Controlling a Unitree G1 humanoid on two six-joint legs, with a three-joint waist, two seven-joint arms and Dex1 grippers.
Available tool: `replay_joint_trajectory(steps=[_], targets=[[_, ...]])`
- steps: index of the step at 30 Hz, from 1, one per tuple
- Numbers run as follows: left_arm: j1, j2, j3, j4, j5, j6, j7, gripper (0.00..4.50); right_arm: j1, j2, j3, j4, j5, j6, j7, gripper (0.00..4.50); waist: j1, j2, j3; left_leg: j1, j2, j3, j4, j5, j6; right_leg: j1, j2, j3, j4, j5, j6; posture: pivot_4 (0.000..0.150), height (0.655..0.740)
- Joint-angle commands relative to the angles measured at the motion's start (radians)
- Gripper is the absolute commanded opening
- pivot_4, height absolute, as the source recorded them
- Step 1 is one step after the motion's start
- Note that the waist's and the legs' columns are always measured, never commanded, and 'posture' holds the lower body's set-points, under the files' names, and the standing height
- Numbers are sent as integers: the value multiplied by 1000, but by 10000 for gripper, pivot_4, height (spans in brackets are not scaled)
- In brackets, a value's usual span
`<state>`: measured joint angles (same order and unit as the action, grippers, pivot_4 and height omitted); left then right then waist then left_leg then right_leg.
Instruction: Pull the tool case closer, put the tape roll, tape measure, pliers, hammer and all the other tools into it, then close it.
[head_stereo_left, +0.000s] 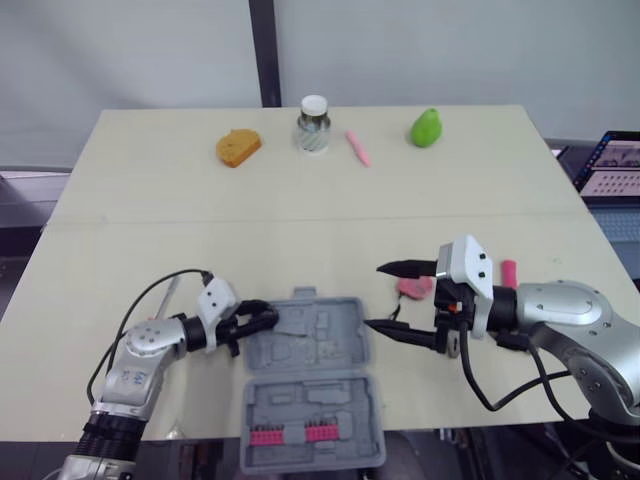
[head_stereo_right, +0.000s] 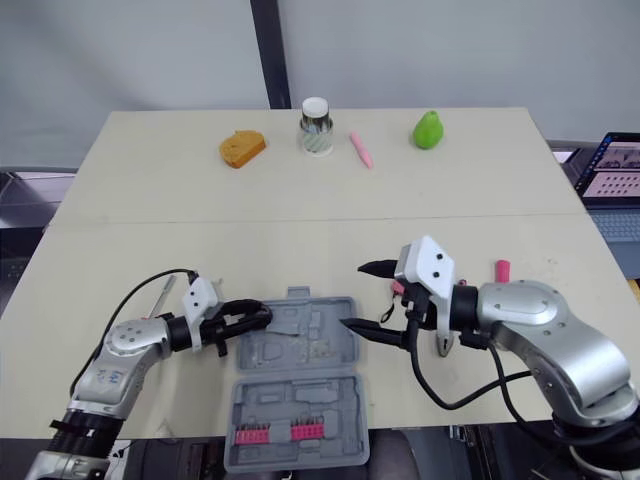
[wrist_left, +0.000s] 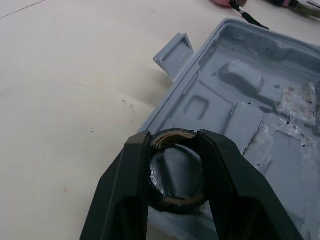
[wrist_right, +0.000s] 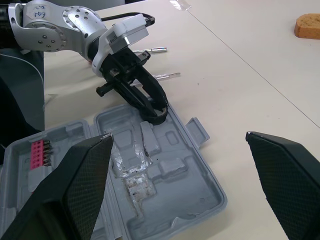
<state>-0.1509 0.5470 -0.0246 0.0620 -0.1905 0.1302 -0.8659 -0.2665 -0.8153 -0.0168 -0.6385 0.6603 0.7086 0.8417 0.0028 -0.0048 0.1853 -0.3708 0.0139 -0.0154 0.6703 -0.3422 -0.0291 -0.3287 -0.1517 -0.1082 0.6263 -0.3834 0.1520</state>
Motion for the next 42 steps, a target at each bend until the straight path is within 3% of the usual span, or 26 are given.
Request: replay_joint_trajectory(steps=[1, 15, 25, 31, 38, 42], targets=[[14, 26, -28, 36, 54, -55, -4, 15819, -13, -8, -19, -24, 18, 0, 4, 45000, 0, 0, 0, 0, 0, 0, 0, 0, 0, 0, 0, 0, 0, 0, 0, 1500, 7400], [-16, 53, -78, 164, 135, -158, 13, 15819, -11, -11, -19, -26, 8, -3, 0, 45000, 2, 0, -1, 3, 0, 0, 0, 0, 0, 2, 0, 0, 0, 0, 0, 1500, 7400], [-53, 59, 123, -18, -223, 209, -41, 15819, 12, 20, -78, 5, 34, -29, -10, 45000, -3, 1, -2, 2, 0, 0, -1, 0, 0, 2, 0, 0, 0, 0, 0, 1500, 7400], [-11, 189, 338, -104, -354, 399, -13, 15819, 142, 8, -319, 157, 74, -40, 21, 45000, 2, 0, -2, 1, 0, -2, -1, 0, 0, 2, 0, 0, -1, 0, 0, 1500, 7400], [173, 304, 568, 81, -273, 319, 20, 15819, 358, -59, -529, 532, -53, -201, 120, 45000, -4, 0, -2, 3, 0, 2, -5, 0, 0, 2, 0, 0, -4, 0, 0, 1500, 7400], [267, 351, 674, 203, -238, 255, 31, 15819, 360, -81, -556, 830, -131, -332, 152, 45000, -5, 0, -2, 3, 1, 3, -6, 0, 0, 2, 0, 0, -6, 0, 0, 1500, 7400]])
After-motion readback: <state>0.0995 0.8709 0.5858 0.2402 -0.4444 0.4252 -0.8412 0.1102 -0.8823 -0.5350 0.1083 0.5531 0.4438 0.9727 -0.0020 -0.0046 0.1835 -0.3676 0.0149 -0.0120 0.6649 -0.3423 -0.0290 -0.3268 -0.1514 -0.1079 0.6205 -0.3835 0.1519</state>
